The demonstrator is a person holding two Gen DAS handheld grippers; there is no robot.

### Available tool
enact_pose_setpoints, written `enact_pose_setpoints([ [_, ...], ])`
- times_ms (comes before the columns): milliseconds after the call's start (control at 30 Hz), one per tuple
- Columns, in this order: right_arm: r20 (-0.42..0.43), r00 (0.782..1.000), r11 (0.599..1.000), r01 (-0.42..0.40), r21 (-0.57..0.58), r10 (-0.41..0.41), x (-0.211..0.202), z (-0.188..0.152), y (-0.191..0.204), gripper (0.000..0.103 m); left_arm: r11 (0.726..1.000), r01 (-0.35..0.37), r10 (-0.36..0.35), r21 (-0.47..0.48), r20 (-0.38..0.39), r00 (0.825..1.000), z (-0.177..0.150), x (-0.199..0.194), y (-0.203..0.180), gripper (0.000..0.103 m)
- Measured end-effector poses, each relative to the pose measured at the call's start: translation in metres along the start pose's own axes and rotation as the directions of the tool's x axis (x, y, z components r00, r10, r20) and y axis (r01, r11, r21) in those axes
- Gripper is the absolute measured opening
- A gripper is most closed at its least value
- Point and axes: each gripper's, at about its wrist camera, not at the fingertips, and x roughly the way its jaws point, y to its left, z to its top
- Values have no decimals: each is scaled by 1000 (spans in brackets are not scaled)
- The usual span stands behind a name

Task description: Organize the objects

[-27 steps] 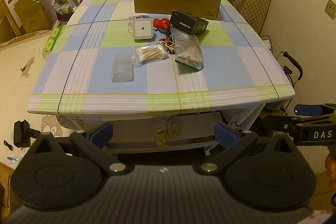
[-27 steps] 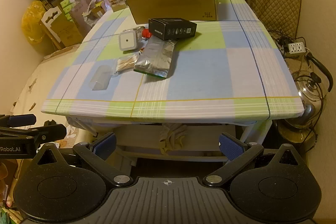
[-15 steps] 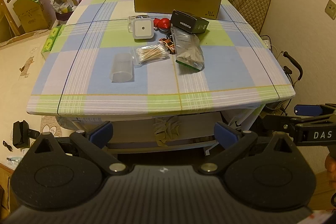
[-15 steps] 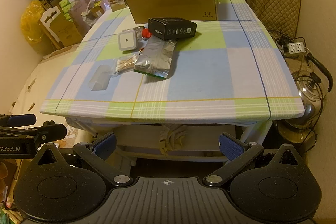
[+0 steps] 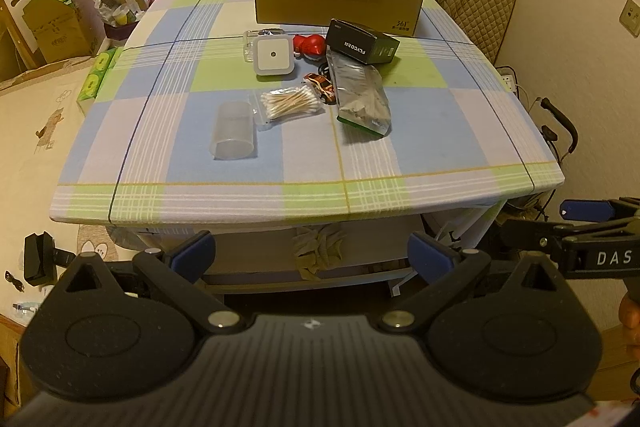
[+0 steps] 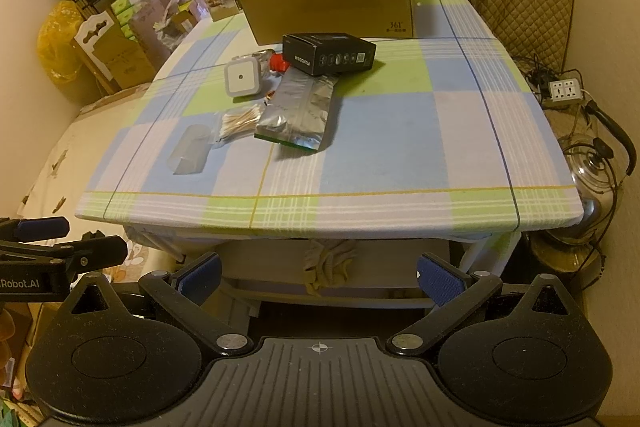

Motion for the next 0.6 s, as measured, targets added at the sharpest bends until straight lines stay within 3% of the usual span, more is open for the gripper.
enact_pose_setpoints([
  [600,-16,1000,1000,5,4,-5,10,11,1,101,1000,6,-6,0,-16,1000,8,11,5,101],
])
